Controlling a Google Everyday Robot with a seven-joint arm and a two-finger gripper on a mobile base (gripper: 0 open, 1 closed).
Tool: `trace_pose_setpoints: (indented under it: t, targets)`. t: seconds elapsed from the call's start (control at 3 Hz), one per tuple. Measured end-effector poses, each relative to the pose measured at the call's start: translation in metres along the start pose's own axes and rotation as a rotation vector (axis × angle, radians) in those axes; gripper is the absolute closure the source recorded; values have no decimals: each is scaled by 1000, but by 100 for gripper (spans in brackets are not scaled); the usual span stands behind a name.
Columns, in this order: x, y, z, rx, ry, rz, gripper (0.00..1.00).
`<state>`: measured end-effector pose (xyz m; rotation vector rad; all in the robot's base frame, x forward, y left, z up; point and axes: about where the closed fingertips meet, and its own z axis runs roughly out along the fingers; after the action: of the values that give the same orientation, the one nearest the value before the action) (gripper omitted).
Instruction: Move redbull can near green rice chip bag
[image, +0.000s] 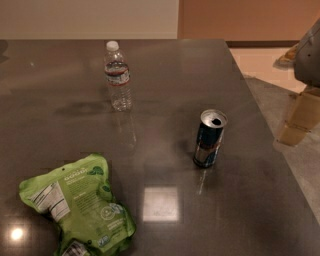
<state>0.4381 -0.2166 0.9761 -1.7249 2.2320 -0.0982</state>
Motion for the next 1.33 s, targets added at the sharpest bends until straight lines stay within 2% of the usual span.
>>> trace_pose_setpoints:
  t: [0.33, 1.0, 1.33]
  targets:
    - [-1, 0, -1, 4, -1, -2, 0]
    - [-41, 20, 16, -28, -129, -102, 0]
    - [-61, 34, 36, -100, -189, -133, 0]
